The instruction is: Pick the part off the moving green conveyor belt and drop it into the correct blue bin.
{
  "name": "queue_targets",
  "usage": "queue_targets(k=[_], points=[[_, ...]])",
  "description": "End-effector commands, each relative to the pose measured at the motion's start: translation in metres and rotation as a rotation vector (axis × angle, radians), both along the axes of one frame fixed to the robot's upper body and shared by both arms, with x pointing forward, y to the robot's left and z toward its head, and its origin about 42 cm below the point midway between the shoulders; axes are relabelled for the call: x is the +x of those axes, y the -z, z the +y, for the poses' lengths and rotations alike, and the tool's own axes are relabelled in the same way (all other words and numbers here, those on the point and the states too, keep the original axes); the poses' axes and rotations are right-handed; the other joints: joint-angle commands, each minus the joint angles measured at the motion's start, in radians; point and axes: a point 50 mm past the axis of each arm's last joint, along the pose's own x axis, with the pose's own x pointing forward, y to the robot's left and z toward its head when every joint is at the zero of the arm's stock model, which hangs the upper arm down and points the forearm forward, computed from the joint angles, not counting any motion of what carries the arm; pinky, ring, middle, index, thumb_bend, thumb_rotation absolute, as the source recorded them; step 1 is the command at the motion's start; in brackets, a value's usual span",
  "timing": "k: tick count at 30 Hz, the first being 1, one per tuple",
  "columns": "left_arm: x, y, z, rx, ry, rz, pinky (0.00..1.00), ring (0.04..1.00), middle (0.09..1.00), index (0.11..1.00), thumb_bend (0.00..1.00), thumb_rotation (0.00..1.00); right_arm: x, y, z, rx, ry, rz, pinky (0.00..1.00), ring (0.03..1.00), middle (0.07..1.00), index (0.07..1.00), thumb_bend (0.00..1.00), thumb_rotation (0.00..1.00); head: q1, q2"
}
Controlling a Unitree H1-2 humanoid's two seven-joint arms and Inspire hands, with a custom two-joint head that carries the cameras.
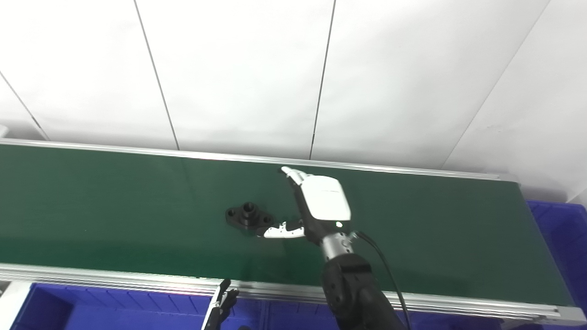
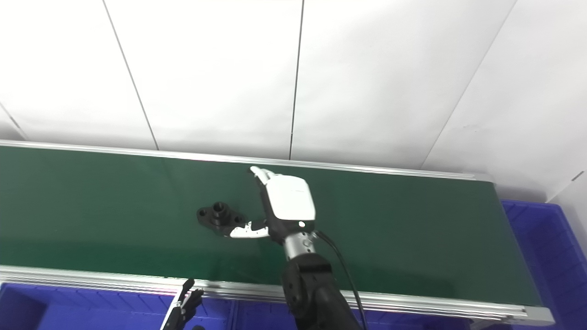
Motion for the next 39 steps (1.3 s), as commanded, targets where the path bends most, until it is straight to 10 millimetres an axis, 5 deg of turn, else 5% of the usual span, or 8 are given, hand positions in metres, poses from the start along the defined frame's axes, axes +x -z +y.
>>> queue_targets(k=[1,13,18,22,23,26,39], points=[[-0.003,-0.007,-0.004,-0.007,-0.017,-0.043,0.91,0.915,0.919,0.966,0.58,0.89,0.011,-0.017,0.007,-0.014,0.000,-0.043,0.68,0.769,0.821,0.830,0.96,0.53,0.005,0.002],[-0.005,-0.009,-0.010,-0.023,-0.019,-0.051,0.87,0.908,0.917,0.960,0.55,0.88,0.022,0.002,0.006,-0.065,0.003,0.079,0.56,0.668,0.759,0.805,0.95,0.52,0.026,0.014],[-0.006,-0.012,-0.009,-0.013,-0.018,-0.052,0.84,0.902,0.916,0.963,0.56,0.89,0.025,0.011,0.008,-0.101,0.010,0.125,0.38,0.476,0.597,0.734,0.91,0.48,0.027,0.023],[-0.006,-0.013,-0.007,-0.009,-0.005,-0.062,0.82,0.898,0.915,0.961,0.56,0.89,0.027,0.021,0.007,-0.109,0.013,0.183,0.29,0.369,0.466,0.609,0.76,0.25,0.029,0.029],[-0.006,-0.014,-0.006,-0.004,-0.004,-0.060,0.82,0.898,0.914,0.959,0.56,0.89,0.027,0.024,0.006,-0.114,0.015,0.190,0.25,0.322,0.416,0.549,0.64,0.20,0.031,0.032],[-0.006,-0.017,-0.006,0.000,-0.006,-0.039,0.83,0.900,0.914,0.960,0.57,0.90,0.026,0.032,0.003,-0.115,0.019,0.195,0.19,0.256,0.349,0.491,0.53,0.14,0.032,0.035],[-0.008,-0.019,-0.006,-0.005,0.008,-0.024,0.79,0.883,0.912,0.960,0.60,0.87,0.012,0.052,0.000,-0.091,0.022,0.193,0.23,0.300,0.392,0.486,0.52,0.15,0.041,0.047]])
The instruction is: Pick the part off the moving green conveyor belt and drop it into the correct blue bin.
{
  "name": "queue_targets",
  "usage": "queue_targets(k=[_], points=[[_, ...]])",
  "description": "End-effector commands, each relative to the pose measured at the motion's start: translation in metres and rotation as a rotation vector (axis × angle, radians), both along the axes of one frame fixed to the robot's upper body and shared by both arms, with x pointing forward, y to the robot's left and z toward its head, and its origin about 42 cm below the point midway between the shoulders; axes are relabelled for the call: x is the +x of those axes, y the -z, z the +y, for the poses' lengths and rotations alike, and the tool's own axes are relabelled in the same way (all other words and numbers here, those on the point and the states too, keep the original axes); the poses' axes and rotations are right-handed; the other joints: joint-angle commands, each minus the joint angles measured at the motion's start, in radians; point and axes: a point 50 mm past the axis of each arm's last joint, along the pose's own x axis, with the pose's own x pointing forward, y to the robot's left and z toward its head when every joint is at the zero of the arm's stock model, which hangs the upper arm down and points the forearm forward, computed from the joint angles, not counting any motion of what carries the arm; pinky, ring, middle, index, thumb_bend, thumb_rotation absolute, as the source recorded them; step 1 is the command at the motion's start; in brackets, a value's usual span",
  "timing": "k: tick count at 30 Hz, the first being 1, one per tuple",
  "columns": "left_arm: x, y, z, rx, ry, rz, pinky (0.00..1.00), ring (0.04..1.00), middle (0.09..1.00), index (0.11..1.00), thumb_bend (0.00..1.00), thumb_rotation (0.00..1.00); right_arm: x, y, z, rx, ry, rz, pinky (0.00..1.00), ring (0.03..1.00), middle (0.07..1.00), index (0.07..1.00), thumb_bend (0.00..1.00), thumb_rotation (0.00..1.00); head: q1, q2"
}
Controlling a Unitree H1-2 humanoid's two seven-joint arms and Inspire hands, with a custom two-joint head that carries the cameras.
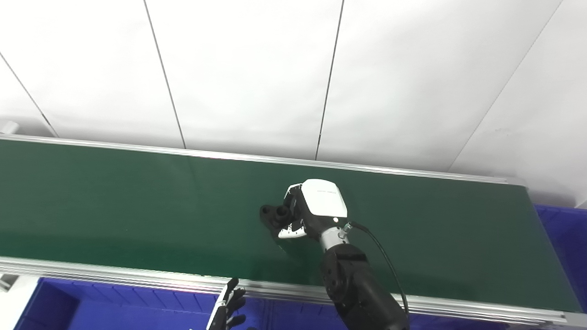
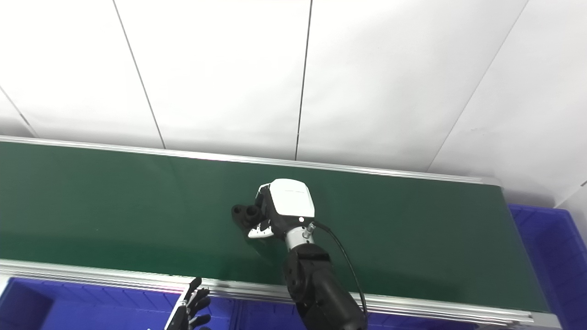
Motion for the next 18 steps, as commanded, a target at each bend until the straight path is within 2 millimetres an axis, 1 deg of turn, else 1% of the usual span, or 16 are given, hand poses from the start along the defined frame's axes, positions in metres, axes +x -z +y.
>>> queue_targets(k=[1,5,11,14,15,16,17,18], points=[[-0.003,-0.010,-0.006,-0.026,0.004,-0.022,0.79,0.882,0.912,0.960,0.60,0.87,-0.010,0.017,0.001,-0.043,-0.013,0.069,0.23,0.306,0.398,0.487,0.51,0.16,0.001,0.004],[-0.004,-0.011,-0.006,-0.020,0.009,-0.026,0.77,0.870,0.906,0.957,0.61,0.86,-0.013,0.019,0.001,-0.035,-0.005,0.077,0.24,0.314,0.407,0.488,0.51,0.16,-0.004,0.008],[-0.004,-0.011,-0.005,-0.032,0.016,-0.038,0.75,0.862,0.908,0.956,0.59,0.84,-0.017,0.020,-0.002,0.008,-0.003,0.083,0.25,0.324,0.414,0.489,0.51,0.15,-0.017,0.018],[-0.005,-0.013,-0.003,-0.027,0.016,-0.040,0.75,0.855,0.905,0.957,0.60,0.84,-0.021,0.014,-0.003,0.024,-0.005,0.076,0.23,0.300,0.385,0.486,0.51,0.15,-0.036,0.036],[-0.005,-0.013,-0.003,-0.024,0.015,-0.043,0.75,0.852,0.903,0.958,0.60,0.84,-0.023,0.011,-0.004,0.027,-0.007,0.075,0.22,0.290,0.378,0.487,0.51,0.15,-0.036,0.036],[-0.004,-0.014,-0.002,-0.023,0.014,-0.044,0.74,0.849,0.902,0.958,0.60,0.84,-0.025,0.008,-0.005,0.031,-0.010,0.072,0.21,0.279,0.370,0.489,0.51,0.15,-0.048,0.047],[-0.004,-0.014,-0.002,-0.023,0.013,-0.044,0.74,0.849,0.902,0.959,0.60,0.84,-0.027,0.005,-0.005,0.033,-0.012,0.071,0.21,0.277,0.369,0.489,0.51,0.15,-0.048,0.047],[-0.004,-0.015,-0.001,-0.021,0.016,-0.042,0.74,0.849,0.902,0.959,0.60,0.84,-0.030,-0.002,-0.008,0.035,-0.019,0.061,0.20,0.274,0.367,0.489,0.51,0.15,-0.060,0.057]])
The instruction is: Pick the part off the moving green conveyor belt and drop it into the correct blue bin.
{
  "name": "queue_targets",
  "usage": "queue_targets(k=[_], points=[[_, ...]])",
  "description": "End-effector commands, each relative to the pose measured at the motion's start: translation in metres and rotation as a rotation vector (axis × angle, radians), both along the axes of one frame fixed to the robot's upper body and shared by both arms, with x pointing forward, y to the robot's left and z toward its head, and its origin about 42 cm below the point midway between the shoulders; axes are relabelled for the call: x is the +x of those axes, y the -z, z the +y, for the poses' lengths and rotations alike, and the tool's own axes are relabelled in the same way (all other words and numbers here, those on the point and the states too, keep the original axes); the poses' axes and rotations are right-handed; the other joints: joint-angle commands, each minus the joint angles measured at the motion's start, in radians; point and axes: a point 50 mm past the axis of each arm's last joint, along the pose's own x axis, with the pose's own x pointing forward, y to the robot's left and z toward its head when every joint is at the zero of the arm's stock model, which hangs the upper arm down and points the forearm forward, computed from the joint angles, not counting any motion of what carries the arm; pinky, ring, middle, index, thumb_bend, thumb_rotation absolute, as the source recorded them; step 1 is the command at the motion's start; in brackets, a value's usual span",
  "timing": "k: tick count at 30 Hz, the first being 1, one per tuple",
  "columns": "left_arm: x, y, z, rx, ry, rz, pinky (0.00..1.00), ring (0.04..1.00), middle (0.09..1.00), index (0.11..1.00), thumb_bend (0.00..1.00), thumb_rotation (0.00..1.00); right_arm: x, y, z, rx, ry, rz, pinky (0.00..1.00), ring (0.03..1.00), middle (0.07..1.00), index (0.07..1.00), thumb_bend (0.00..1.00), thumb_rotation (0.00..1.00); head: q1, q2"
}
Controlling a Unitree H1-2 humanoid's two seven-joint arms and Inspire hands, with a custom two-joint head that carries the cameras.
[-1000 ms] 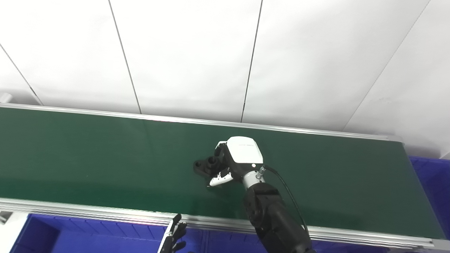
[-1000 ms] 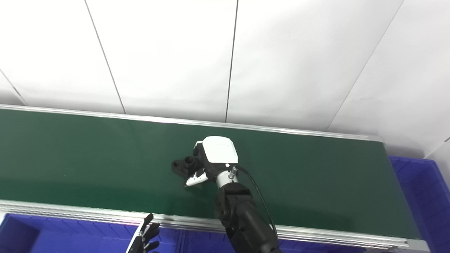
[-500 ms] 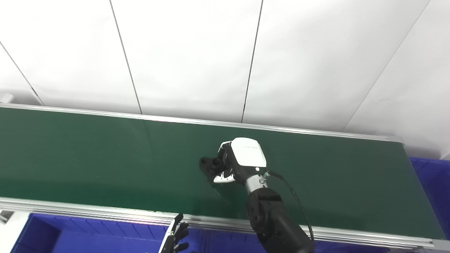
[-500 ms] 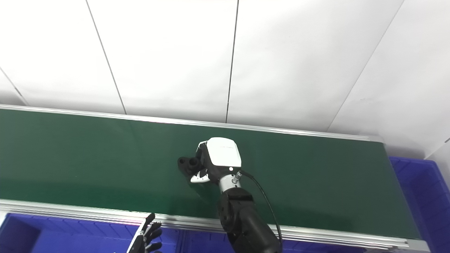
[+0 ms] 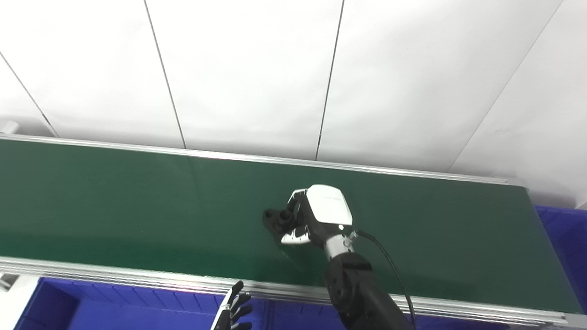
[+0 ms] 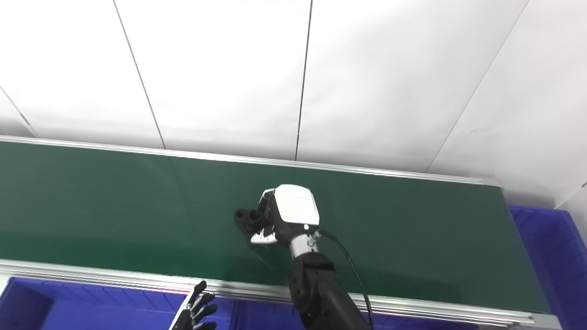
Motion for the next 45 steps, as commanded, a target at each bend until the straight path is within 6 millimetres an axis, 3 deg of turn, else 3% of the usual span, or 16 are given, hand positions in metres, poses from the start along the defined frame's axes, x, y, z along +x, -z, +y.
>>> queue_targets(k=[1,12,16,20,22,35,45], points=[[-0.001,-0.011,0.001,-0.010,-0.001,-0.036,0.75,0.852,0.905,0.963,0.62,0.85,-0.011,-0.005,-0.003,-0.017,-0.008,0.026,0.21,0.281,0.378,0.491,0.51,0.15,0.000,-0.001],[0.005,-0.030,0.014,-0.011,0.018,-0.008,0.84,0.895,0.934,0.998,0.64,0.87,-0.045,-0.054,-0.035,-0.048,-0.067,-0.043,0.23,0.299,0.397,0.490,0.51,0.15,-0.082,0.094],[0.006,-0.035,0.019,-0.008,0.026,-0.016,0.85,0.900,0.947,1.000,0.61,0.88,-0.056,-0.063,-0.037,-0.070,-0.093,-0.025,0.20,0.271,0.372,0.491,0.51,0.15,-0.111,0.127],[0.005,-0.040,0.022,-0.008,0.014,-0.023,0.88,0.898,0.948,1.000,0.61,0.88,-0.080,-0.070,-0.034,-0.097,-0.130,-0.011,0.21,0.284,0.392,0.492,0.51,0.15,-0.145,0.162],[0.005,-0.043,0.023,-0.011,0.010,-0.027,0.89,0.895,0.946,1.000,0.60,0.88,-0.090,-0.073,-0.033,-0.104,-0.146,0.002,0.18,0.253,0.354,0.491,0.51,0.15,-0.164,0.180],[0.005,-0.061,0.029,-0.021,0.019,-0.018,0.89,0.900,0.944,1.000,0.62,0.93,-0.164,-0.067,-0.028,-0.162,-0.224,0.156,0.17,0.231,0.332,0.489,0.51,0.14,-0.194,0.260],[0.005,-0.067,0.032,-0.023,0.020,-0.019,0.92,0.906,0.942,1.000,0.60,0.92,-0.170,-0.036,-0.021,-0.200,-0.235,0.253,0.17,0.243,0.355,0.488,0.51,0.14,-0.195,0.276]])
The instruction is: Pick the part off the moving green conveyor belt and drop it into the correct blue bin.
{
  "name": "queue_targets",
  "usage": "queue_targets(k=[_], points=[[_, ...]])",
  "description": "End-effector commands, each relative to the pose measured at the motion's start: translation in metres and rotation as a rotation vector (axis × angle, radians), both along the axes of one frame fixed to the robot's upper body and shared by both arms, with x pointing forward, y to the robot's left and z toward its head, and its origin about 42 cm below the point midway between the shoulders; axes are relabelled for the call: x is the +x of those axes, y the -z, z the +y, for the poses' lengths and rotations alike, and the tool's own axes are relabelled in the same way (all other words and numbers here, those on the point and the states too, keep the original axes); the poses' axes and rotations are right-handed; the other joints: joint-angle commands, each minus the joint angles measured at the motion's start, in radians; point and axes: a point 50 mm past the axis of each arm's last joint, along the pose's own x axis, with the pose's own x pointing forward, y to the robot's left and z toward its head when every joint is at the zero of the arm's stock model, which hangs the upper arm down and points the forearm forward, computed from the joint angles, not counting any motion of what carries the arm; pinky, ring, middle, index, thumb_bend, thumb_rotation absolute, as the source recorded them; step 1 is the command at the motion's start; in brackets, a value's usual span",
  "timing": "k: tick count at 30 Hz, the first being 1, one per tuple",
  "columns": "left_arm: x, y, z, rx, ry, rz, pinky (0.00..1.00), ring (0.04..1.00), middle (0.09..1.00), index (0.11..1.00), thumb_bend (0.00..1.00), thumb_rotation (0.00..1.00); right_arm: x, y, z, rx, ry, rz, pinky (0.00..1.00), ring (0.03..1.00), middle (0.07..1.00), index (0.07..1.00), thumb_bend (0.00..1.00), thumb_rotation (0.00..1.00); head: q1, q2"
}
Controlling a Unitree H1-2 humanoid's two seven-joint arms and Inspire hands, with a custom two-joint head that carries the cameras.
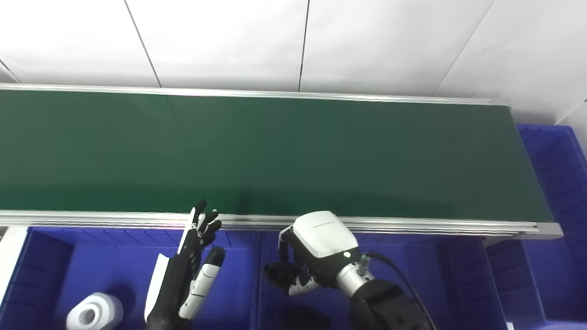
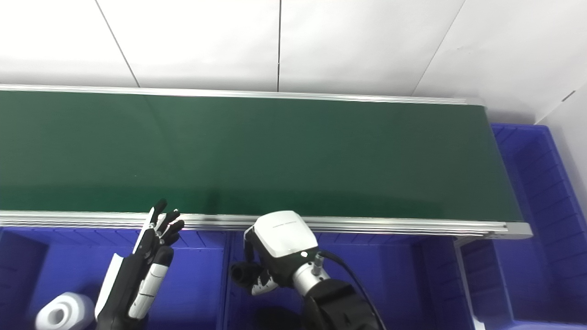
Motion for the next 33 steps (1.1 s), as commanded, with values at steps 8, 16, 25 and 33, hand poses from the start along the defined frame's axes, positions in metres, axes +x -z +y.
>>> queue_targets(k=[8,16,25,33], points=[[-0.001,-0.009,0.000,-0.007,-0.008,-0.035,0.91,0.910,0.945,1.000,0.59,0.92,0.007,0.011,-0.002,-0.064,0.022,0.031,0.29,0.399,0.528,0.659,0.75,0.26,0.001,-0.003],[0.000,-0.008,-0.001,-0.011,-0.003,-0.036,0.92,0.914,0.950,1.000,0.59,0.93,0.009,0.011,-0.004,-0.120,0.015,0.080,0.56,0.767,0.875,0.875,1.00,0.65,0.002,-0.008],[-0.003,-0.005,-0.002,-0.019,-0.003,-0.032,0.91,0.907,0.946,1.000,0.59,0.93,0.003,-0.027,-0.009,0.072,0.057,0.136,0.60,0.778,0.851,0.860,1.00,0.73,-0.003,-0.024],[-0.004,-0.010,-0.001,0.004,0.003,-0.014,0.93,0.896,0.941,1.000,0.60,0.95,-0.047,-0.107,-0.015,0.670,0.229,0.120,0.54,0.662,0.754,0.796,0.90,0.97,-0.027,-0.017]])
